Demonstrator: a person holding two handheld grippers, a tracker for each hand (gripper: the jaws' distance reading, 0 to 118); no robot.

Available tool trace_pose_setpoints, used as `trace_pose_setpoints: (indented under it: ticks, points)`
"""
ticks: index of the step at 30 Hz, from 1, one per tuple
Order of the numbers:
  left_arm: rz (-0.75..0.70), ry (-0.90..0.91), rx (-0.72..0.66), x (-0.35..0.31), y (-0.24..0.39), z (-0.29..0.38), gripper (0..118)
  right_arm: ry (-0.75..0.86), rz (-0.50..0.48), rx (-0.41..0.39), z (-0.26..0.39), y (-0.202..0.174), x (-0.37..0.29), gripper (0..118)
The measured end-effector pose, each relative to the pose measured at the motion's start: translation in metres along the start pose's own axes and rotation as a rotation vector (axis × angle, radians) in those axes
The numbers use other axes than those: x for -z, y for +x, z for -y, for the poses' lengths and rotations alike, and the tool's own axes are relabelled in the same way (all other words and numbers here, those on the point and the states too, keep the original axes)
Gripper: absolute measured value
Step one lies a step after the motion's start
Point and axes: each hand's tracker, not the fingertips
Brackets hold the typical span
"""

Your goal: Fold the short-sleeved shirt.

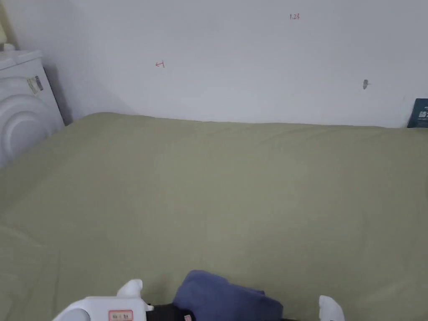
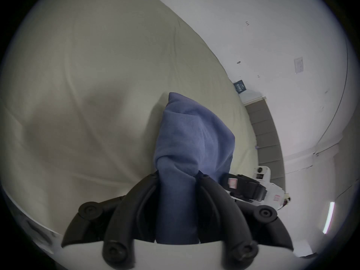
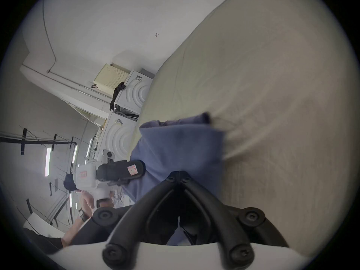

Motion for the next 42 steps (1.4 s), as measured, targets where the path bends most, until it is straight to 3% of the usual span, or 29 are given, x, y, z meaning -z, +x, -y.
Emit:
trace_pose_setpoints:
  ticks: [5,11,14,17,20,21,23,24,26,28,32,33,35,36,38,40,42]
  points:
    - [-0.172,0.101,0.042,-0.094,-0.063,-0.058,25,0.009,0.019,-0.047,-0.002,-0.017,0.003,1]
    - [-0.375,0.127,0.033,-0.188,-0.187,-0.145,25,-0.003,0.031,-0.08,0.004,-0.037,0.017,1]
    - [-0.503,0.144,0.048,-0.208,-0.248,-0.173,25,0.003,0.034,-0.086,0.009,-0.049,0.02,1]
    - [-0.578,0.126,-0.058,-0.207,-0.294,-0.186,27,0.016,0.048,-0.108,0.014,-0.061,0.017,1]
    - [-0.505,0.128,0.005,-0.199,-0.289,-0.176,33,0.016,0.059,-0.126,0.015,-0.071,0.01,1]
    - [-0.507,0.128,-0.003,-0.201,-0.285,-0.177,42,0.012,0.064,-0.146,0.014,-0.074,0.008,1]
    - [-0.513,0.125,-0.013,-0.217,-0.273,-0.175,76,0.019,0.069,-0.171,0.011,-0.082,0.002,1]
    - [-0.491,0.163,0.026,-0.232,-0.265,-0.173,85,0.021,0.065,-0.183,0.01,-0.086,-0.002,1]
    - [-0.484,0.363,0.069,-0.271,-0.238,-0.17,86,0.041,0.053,-0.208,0.008,-0.094,-0.013,1]
    - [-0.584,0.534,0.127,-0.296,-0.184,-0.164,86,0.085,0.065,-0.267,0.009,-0.103,-0.027,1]
    - [-0.629,0.671,0.345,-0.294,-0.053,-0.128,86,0.2,0.338,-0.421,0.009,-0.122,-0.049,1]
    - [-0.605,0.628,0.367,-0.28,-0.024,-0.118,86,0.219,0.394,-0.432,0.007,-0.124,-0.054,1]
    - [-0.607,0.595,0.443,-0.236,0.051,-0.081,83,0.271,0.514,-0.451,0.002,-0.127,-0.066,1]
    - [-0.606,0.575,0.45,-0.215,0.077,-0.066,74,0.306,0.572,-0.465,0.0,-0.13,-0.072,1]
    - [-0.524,0.552,0.513,-0.174,0.102,-0.05,0,0.364,0.654,-0.518,-0.004,-0.136,-0.087,1]
    - [-0.435,0.571,0.55,-0.133,0.139,-0.021,0,0.418,0.737,-0.526,-0.006,-0.145,-0.103,1]
    - [-0.433,0.559,0.54,-0.102,0.154,0.002,0,0.459,0.78,-0.524,-0.004,-0.156,-0.117,1]
